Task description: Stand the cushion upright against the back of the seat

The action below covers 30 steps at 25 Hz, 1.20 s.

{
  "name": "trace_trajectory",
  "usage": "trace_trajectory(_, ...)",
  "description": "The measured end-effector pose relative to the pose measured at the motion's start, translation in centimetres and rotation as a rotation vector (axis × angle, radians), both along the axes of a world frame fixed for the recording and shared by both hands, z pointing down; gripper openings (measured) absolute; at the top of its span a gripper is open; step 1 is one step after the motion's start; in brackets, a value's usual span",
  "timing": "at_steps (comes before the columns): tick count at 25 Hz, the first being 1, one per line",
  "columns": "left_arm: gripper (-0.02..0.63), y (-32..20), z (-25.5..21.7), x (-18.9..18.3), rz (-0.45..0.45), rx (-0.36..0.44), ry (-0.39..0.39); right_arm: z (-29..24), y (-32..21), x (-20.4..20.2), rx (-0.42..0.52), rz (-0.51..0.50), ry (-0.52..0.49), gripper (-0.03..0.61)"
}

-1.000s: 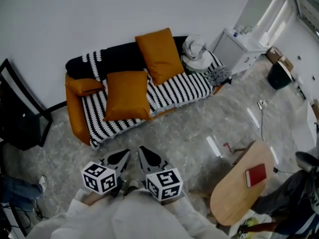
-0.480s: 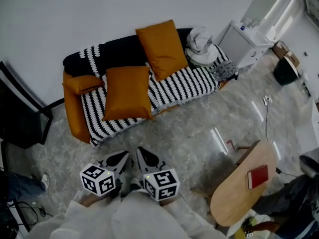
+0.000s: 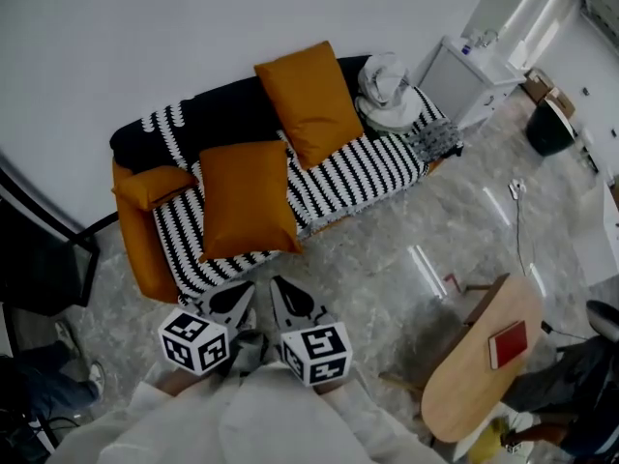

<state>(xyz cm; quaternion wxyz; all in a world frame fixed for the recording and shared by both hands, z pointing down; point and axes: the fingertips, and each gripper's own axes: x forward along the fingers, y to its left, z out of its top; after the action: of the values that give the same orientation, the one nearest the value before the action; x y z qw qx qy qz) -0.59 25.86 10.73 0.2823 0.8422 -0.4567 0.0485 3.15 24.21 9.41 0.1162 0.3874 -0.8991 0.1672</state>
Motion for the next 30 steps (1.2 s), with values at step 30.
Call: trace_trajectory(30,0.008,-16.5,0.0,-7.6,0.082,-0.004,0.072,-0.7,-15.7,-4.9,0.025,0.153,0.02,0.012)
